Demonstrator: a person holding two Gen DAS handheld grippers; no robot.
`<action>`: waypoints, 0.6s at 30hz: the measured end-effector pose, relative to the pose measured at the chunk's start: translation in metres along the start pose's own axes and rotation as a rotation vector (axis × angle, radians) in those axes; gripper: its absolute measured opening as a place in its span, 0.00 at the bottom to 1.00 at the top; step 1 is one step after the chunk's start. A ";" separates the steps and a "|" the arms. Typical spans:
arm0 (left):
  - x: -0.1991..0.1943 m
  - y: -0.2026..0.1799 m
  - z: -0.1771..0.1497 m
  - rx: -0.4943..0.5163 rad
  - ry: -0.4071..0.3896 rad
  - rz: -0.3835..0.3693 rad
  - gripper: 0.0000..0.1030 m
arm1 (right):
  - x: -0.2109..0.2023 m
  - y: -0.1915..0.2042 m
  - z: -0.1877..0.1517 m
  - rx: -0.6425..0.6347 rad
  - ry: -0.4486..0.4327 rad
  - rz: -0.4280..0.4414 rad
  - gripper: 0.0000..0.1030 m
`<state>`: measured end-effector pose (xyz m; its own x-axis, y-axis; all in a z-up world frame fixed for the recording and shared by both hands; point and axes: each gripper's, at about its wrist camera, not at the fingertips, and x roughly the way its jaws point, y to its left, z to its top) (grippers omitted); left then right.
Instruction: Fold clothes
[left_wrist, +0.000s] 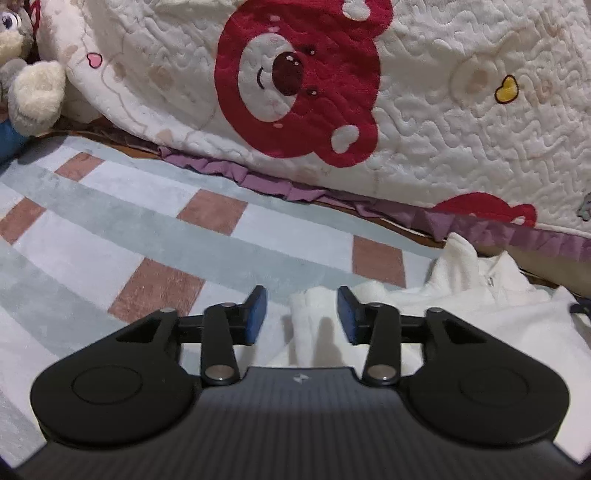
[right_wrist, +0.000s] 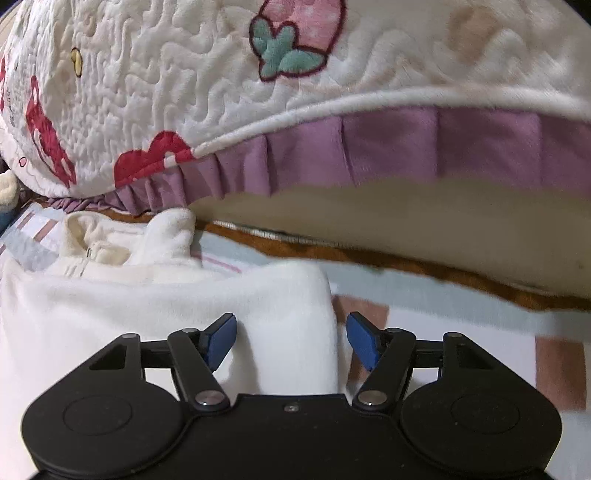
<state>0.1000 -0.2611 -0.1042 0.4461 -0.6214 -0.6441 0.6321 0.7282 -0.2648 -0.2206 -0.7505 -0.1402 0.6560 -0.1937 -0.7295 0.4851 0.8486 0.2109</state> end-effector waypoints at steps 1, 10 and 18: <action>0.001 0.001 -0.001 -0.004 0.013 -0.023 0.48 | 0.005 -0.003 0.003 0.025 0.005 0.011 0.69; 0.042 -0.027 -0.025 0.135 0.164 -0.031 0.13 | 0.000 0.001 0.012 0.062 -0.091 0.073 0.10; -0.048 -0.034 -0.014 0.125 -0.128 -0.059 0.08 | -0.077 0.005 0.012 0.063 -0.380 0.083 0.09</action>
<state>0.0482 -0.2521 -0.0745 0.4775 -0.6997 -0.5313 0.7298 0.6526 -0.2036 -0.2620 -0.7370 -0.0754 0.8560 -0.3045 -0.4177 0.4484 0.8396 0.3067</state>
